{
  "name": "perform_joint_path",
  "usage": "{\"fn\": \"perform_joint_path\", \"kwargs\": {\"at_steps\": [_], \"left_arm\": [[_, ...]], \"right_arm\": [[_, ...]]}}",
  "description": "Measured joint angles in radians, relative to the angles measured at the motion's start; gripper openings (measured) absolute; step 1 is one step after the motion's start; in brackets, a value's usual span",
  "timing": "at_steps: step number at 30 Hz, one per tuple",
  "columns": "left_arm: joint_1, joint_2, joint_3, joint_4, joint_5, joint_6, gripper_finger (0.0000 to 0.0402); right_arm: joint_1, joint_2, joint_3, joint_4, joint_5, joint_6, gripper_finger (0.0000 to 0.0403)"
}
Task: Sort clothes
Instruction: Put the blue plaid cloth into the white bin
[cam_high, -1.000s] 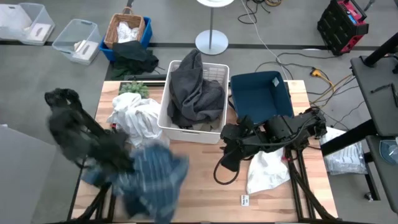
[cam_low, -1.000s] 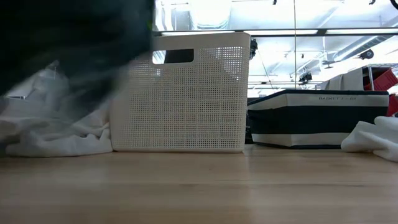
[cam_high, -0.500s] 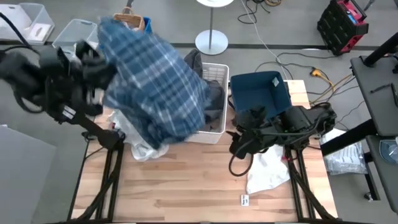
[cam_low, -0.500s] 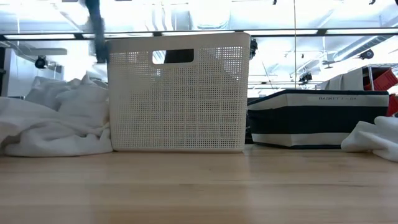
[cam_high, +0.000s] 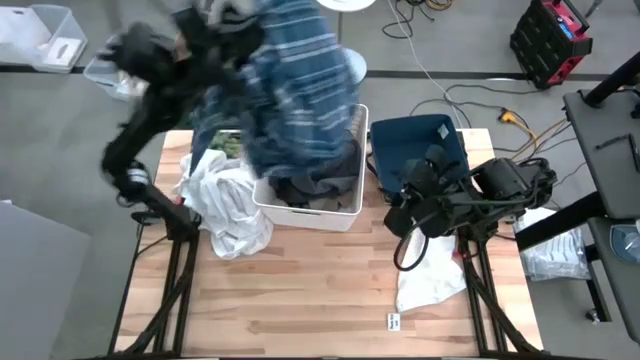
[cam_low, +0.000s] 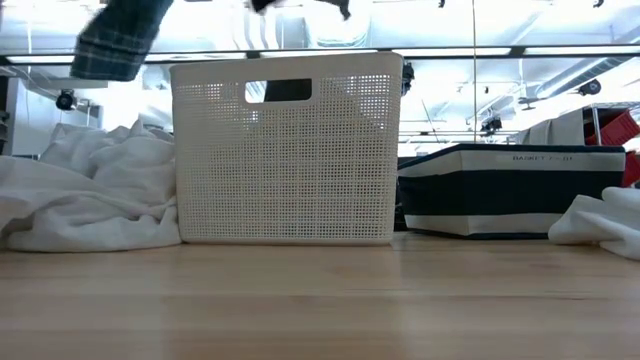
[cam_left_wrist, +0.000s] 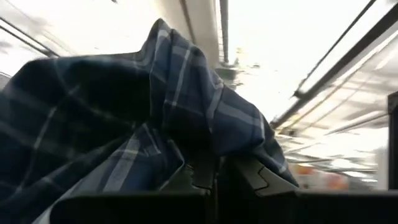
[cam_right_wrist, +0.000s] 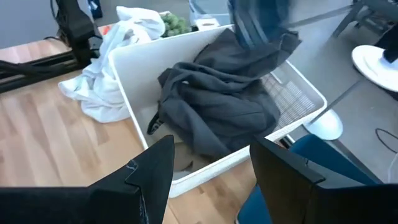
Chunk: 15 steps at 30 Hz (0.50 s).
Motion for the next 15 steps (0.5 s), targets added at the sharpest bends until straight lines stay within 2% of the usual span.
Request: {"fn": "perform_joint_path", "kwargs": {"at_steps": [4, 7, 10, 15], "left_arm": [[0.086, 0.098, 0.035, 0.181, 0.165, -0.203, 0.0], [0.119, 0.139, 0.082, 0.202, 0.235, -0.291, 0.0], [0.131, 0.152, 0.094, 0.116, 0.258, -0.299, 0.0], [0.129, 0.134, 0.074, 0.093, 0.255, -0.331, 0.0]], "right_arm": [[0.0, -0.028, -0.046, -0.001, 0.01, 0.013, 0.0203], [0.0, -0.046, -0.086, 0.001, 0.014, 0.03, 0.0203], [0.0, -0.068, -0.144, 0.001, 0.015, 0.059, 0.0203], [0.0, -0.113, -0.255, 0.0, 0.014, 0.124, 0.0203]]}}
